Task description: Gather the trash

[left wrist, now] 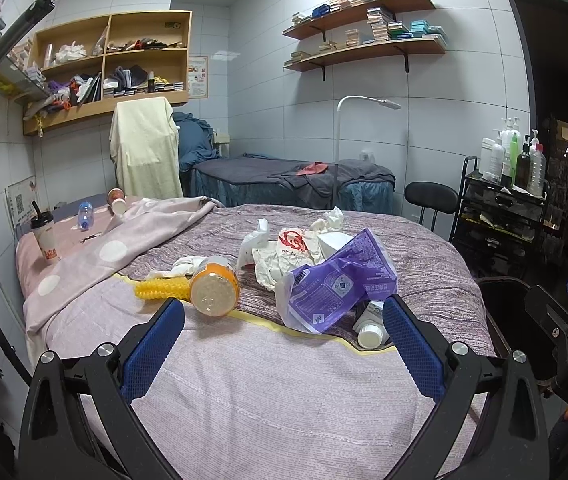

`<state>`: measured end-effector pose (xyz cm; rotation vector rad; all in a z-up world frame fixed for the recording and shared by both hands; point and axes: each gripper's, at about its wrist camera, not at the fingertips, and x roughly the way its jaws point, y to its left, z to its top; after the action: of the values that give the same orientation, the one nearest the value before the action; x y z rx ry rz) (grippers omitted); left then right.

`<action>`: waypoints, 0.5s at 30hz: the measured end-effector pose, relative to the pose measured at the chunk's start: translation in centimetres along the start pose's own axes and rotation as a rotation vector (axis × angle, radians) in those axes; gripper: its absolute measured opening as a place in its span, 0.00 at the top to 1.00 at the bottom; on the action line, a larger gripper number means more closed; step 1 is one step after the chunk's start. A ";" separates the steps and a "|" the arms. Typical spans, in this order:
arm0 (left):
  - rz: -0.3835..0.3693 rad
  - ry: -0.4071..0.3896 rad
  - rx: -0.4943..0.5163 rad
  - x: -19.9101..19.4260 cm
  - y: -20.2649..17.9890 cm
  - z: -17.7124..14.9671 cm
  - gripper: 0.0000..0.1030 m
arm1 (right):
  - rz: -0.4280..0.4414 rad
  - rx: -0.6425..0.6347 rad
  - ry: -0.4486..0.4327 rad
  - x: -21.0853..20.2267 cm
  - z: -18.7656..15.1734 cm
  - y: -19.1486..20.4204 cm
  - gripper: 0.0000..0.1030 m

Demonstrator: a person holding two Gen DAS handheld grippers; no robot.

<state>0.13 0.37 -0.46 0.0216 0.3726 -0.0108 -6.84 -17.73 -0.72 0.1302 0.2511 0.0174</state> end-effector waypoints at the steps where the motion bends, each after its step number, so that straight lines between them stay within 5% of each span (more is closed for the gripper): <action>1: 0.000 0.000 0.000 0.0 0.0 0.0 0.06 | 0.001 0.000 0.000 0.0 0.0 0.0 0.05; 15: -0.001 0.006 0.001 0.2 0.1 -0.3 0.06 | 0.004 -0.001 0.006 0.1 0.0 0.2 0.05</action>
<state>0.24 0.46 -0.78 0.0221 0.3789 -0.0120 -6.70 -17.53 -0.73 0.1299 0.2569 0.0218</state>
